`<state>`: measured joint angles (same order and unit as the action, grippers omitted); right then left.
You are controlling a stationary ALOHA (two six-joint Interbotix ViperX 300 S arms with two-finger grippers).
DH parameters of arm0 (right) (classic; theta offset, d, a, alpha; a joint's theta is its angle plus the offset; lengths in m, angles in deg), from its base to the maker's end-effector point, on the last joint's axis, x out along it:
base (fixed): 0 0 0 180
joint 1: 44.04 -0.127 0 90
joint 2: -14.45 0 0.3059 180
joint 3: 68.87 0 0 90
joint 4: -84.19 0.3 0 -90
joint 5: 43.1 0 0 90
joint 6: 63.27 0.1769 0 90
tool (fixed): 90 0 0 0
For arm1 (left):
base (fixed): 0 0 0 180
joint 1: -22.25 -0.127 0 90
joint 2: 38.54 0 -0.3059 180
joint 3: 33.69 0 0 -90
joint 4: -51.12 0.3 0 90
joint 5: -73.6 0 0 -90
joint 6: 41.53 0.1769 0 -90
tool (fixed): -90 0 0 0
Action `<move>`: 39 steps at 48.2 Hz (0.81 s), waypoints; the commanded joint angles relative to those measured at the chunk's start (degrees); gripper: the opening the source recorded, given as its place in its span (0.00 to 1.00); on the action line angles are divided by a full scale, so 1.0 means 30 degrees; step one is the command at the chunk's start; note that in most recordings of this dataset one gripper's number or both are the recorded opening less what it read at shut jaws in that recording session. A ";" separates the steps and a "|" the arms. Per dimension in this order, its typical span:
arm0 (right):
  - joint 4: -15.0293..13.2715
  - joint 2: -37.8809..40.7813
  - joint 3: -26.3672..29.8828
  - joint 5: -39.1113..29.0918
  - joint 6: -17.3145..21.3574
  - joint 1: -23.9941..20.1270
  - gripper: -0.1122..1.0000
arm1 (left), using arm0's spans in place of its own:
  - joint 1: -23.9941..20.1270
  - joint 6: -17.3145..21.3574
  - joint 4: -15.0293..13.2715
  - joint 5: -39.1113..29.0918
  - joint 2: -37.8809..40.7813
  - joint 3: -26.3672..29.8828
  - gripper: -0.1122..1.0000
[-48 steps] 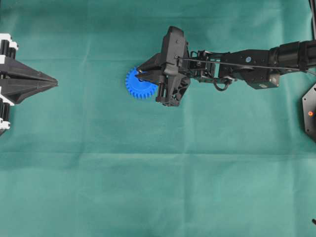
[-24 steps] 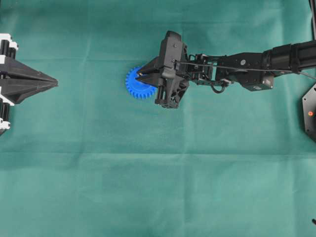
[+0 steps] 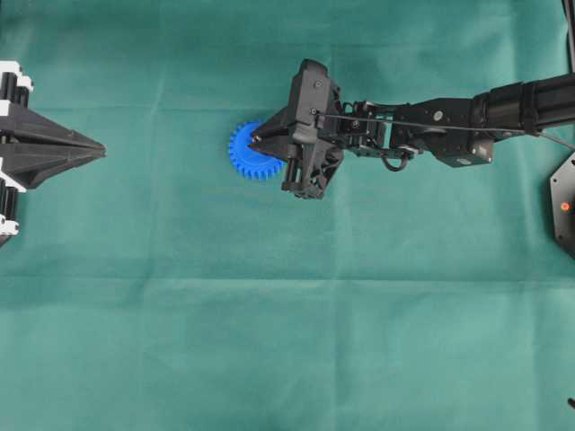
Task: Insert the shaft placed at a random location into the center hole of the medium gear at another random location.
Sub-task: 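Lower the shaft into the gear's center hole with the right gripper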
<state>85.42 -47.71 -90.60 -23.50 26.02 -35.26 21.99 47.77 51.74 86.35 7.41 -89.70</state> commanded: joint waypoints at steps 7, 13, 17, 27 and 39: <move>0.0059 -0.0234 0.0205 0.0205 0.0322 0.0000 0.22 | -0.0029 0.0000 0.0000 0.0176 0.0146 0.0381 0.10; 0.0059 -0.0234 0.0205 0.0146 0.0322 -0.0029 0.22 | -0.0029 0.0000 0.0029 0.0176 0.0117 0.0381 0.10; 0.0059 -0.0234 0.0205 0.0176 0.0322 -0.0029 0.22 | -0.0029 0.0000 0.0000 0.0146 0.0117 0.0381 0.10; 0.0059 -0.0234 0.0234 0.0264 0.0352 0.0000 0.32 | -0.0029 0.0000 0.0000 0.0146 0.0146 0.0381 0.10; 0.0059 -0.0264 0.0322 0.0205 0.0352 -0.0029 0.92 | -0.0029 0.0000 0.0029 0.0146 0.0117 0.0410 0.10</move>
<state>85.42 -47.54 -90.69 -23.41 26.02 -35.52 22.07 47.86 51.65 86.35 7.41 -89.62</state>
